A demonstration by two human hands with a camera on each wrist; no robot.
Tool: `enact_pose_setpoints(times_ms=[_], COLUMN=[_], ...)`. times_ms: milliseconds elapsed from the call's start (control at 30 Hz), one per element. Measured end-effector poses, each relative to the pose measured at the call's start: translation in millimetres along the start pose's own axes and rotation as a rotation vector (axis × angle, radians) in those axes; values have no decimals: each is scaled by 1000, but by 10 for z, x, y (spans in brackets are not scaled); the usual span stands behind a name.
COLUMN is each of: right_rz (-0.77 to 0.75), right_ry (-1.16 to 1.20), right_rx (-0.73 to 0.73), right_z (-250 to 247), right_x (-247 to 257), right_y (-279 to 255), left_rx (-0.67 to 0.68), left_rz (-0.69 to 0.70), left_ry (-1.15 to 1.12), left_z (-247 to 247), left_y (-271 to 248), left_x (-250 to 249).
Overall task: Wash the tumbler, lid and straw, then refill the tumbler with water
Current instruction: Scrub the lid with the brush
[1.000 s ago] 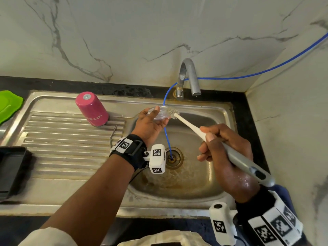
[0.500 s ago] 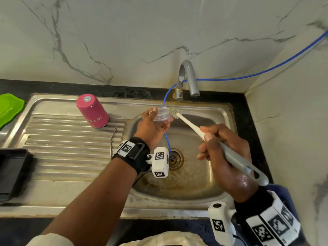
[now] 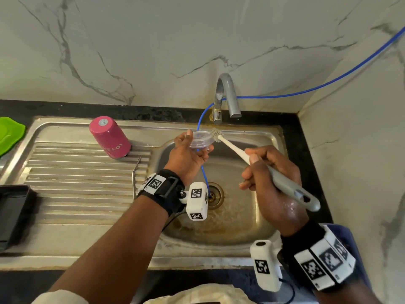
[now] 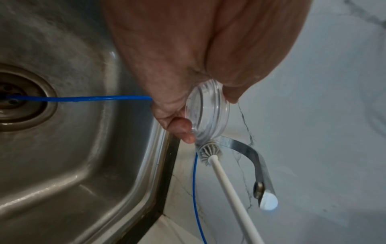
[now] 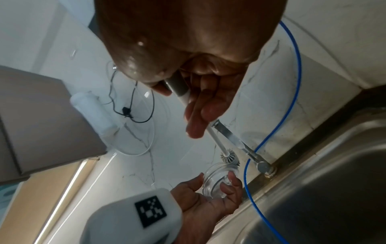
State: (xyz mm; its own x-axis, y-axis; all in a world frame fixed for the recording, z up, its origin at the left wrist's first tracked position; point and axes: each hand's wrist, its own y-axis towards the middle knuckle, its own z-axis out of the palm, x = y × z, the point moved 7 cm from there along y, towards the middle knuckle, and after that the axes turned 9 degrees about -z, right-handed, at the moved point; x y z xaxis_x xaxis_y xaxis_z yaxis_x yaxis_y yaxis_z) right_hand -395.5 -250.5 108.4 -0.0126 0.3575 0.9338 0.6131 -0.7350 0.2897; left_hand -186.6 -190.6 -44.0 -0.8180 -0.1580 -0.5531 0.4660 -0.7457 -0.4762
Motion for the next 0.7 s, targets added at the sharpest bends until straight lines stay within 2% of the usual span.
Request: enact_pose_setpoints(times_ms=[133,333,533,700], right_rz=[37,3,47,17], right_ry=[35,64,53,31], right_rx=[-3,46,-16,63], right_z=[-23,-13,1,-32], right_x=[-59,89,-95,-37], right_y=[57,-43,137,42], left_rx=[43,-73,-50,-117], left_rz=[-15,-32,-48,-55], left_ry=[-30,-65,24,74], left_z=[4,-116,-30,-73], left_y=[1,48,19,19], left_x=[-20,-33,68,0])
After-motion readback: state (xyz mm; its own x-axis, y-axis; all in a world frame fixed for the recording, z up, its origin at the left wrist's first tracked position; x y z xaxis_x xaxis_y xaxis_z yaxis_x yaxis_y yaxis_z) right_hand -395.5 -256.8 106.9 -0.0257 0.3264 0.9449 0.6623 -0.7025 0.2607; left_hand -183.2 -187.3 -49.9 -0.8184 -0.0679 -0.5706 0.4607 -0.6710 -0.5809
